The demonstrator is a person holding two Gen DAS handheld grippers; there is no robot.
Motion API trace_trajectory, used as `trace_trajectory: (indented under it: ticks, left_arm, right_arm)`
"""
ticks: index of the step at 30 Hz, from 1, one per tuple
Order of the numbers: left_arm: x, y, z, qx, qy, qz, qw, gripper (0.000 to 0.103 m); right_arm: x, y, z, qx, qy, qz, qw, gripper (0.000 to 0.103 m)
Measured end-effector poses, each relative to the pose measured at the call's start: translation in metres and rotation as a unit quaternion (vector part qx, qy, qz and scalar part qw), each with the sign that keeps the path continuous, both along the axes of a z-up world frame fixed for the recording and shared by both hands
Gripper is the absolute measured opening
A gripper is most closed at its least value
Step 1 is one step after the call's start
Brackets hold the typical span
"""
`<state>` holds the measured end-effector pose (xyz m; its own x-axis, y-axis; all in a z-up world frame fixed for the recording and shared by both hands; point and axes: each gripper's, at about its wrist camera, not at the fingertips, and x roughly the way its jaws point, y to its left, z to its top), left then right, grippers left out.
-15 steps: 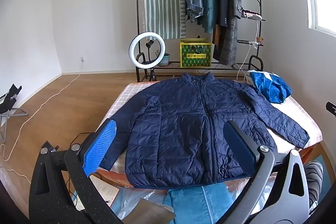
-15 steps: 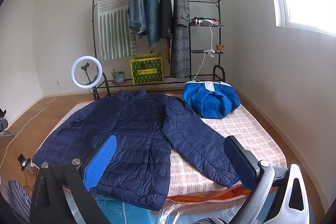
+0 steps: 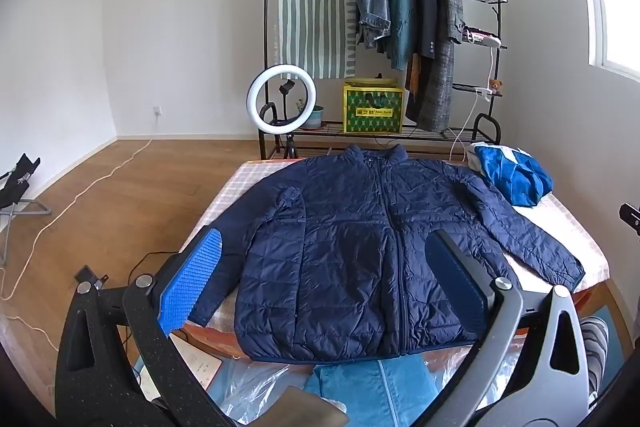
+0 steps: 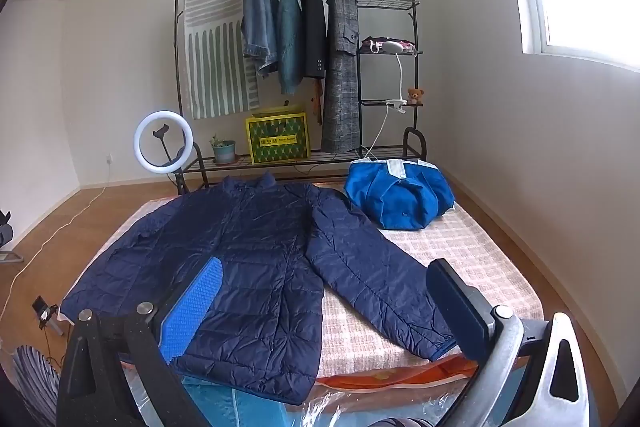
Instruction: Fold large clothes
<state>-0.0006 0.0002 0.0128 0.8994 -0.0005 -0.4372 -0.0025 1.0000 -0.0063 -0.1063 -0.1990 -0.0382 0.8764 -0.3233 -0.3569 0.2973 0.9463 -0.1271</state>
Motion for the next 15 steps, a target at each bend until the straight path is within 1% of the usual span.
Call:
trace_trajectory:
  ticks: [15]
  left_arm:
    - [0.0015,0.0008,0.0093,-0.006,-0.003,0.002,1.0,0.103]
  right_arm:
    - [-0.0036,-0.0016,0.0079,0.004,-0.006,-0.001,1.0,0.103]
